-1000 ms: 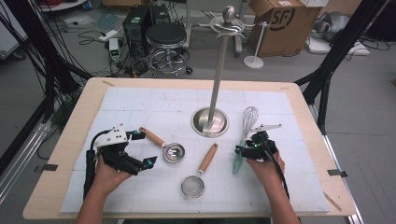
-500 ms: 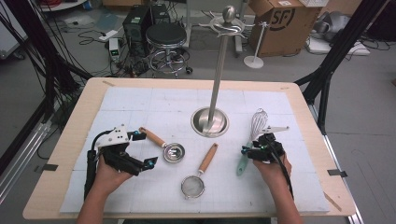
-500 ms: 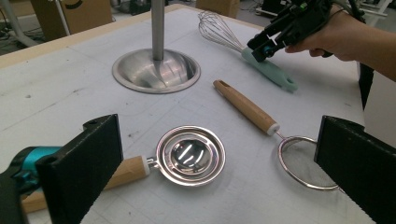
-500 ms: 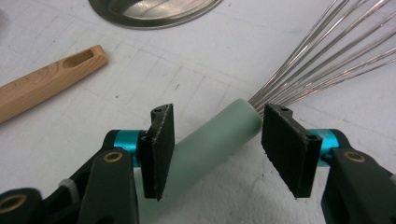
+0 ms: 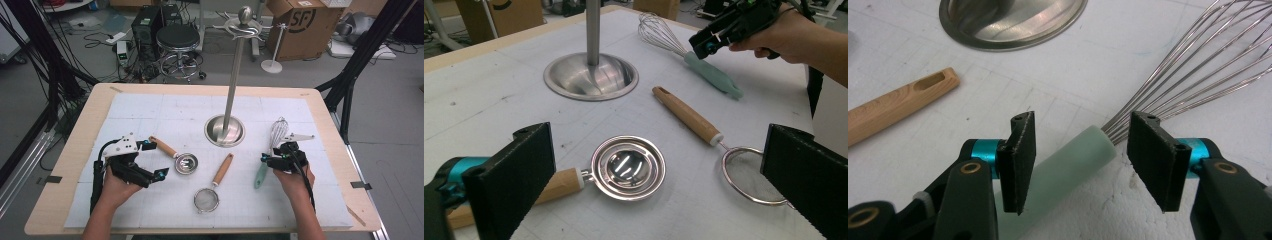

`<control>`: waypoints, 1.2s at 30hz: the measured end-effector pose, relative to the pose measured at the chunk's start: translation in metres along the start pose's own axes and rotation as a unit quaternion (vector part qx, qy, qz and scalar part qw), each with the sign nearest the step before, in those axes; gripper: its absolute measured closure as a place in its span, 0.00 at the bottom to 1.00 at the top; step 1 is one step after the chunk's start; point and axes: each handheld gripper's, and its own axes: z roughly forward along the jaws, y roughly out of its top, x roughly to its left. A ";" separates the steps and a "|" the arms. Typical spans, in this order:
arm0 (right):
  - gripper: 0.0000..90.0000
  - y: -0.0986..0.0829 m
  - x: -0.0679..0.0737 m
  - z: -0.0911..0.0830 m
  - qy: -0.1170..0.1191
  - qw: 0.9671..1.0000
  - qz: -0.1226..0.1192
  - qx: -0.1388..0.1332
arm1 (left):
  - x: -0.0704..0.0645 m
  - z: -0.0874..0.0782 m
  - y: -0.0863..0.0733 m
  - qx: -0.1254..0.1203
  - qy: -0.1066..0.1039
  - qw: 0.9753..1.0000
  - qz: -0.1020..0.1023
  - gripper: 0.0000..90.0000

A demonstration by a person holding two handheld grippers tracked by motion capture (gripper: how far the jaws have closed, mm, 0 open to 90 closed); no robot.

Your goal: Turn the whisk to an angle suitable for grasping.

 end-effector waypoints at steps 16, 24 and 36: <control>0.56 0.017 0.009 -0.002 0.007 0.998 -0.057 -0.003 | 0.001 0.001 0.000 0.000 -0.001 1.000 -0.001 0.02; 0.70 0.037 0.008 0.012 -0.016 0.994 -0.107 0.014 | 0.001 0.001 0.000 0.000 -0.004 1.000 -0.001 0.02; 0.73 0.036 -0.007 0.037 -0.055 0.990 -0.105 0.078 | 0.003 0.000 -0.001 -0.001 -0.002 1.000 -0.002 0.02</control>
